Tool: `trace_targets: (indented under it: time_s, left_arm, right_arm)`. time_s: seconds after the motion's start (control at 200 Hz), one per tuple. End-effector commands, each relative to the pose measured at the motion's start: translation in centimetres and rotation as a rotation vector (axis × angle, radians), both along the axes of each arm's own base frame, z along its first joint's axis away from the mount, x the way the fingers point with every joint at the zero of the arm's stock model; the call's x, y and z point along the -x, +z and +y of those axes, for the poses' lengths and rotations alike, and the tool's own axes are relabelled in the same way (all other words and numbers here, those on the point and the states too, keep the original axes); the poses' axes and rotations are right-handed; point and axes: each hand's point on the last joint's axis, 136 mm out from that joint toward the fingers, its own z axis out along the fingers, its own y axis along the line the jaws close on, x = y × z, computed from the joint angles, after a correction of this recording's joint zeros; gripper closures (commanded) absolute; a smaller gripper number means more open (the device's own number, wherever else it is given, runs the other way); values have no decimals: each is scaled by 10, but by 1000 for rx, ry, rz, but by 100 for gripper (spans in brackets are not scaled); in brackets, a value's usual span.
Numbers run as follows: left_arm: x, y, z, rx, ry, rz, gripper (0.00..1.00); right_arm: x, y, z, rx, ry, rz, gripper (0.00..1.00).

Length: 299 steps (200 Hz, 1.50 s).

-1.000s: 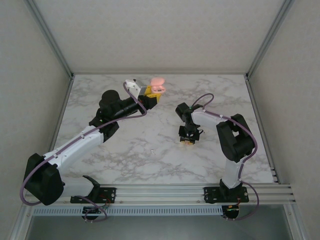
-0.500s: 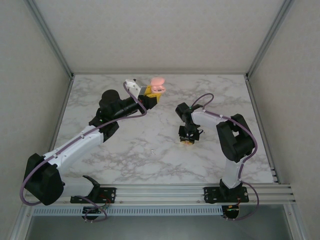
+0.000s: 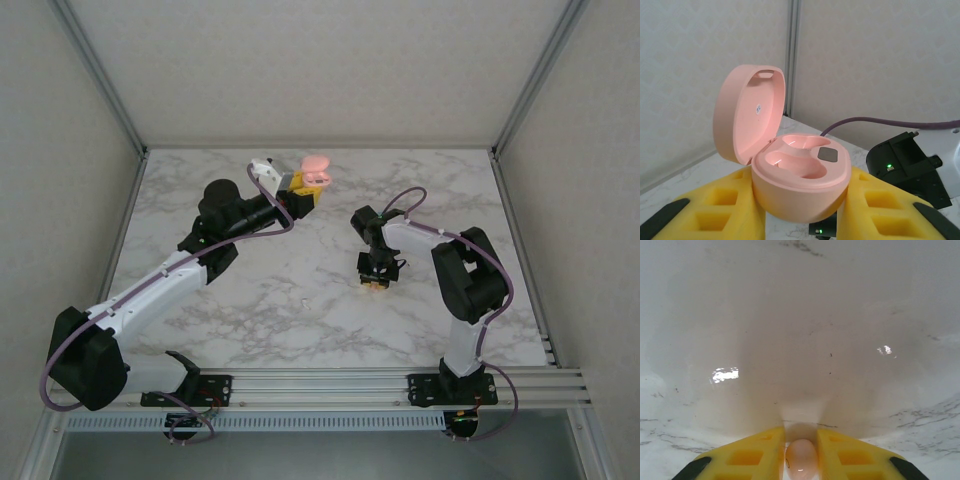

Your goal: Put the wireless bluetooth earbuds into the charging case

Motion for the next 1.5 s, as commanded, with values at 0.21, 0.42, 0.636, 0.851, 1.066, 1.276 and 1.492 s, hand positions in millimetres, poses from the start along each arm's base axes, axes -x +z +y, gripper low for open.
trace_targets:
  time_s: [0.21, 0.42, 0.636, 0.851, 1.066, 1.276, 1.492]
  left_arm:
    - [1, 23, 5, 28, 14, -47, 81]
    - [-6, 22, 12, 32, 51, -42, 81]
    - [-17, 21, 28, 70, 105, -29, 81]
    - [-22, 15, 34, 70, 123, -21, 82]
    - [-22, 8, 27, 53, 92, -30, 81]
    - [-19, 1, 19, 23, 66, -53, 81]
    - [-17, -7, 13, -19, 56, -68, 81]
  right_arm:
    - [1, 11, -3, 11, 31, -18, 81]
    - [-25, 85, 44, -401, 55, -186, 82]
    - [-49, 217, 87, -980, 123, -336, 82]
    - [-47, 299, 93, -1276, 241, -351, 82]
    - [-36, 340, 99, -1416, 336, -317, 81]
    - [-33, 356, 100, -1445, 349, -288, 81]
    - [-46, 359, 103, -1450, 252, -246, 80]
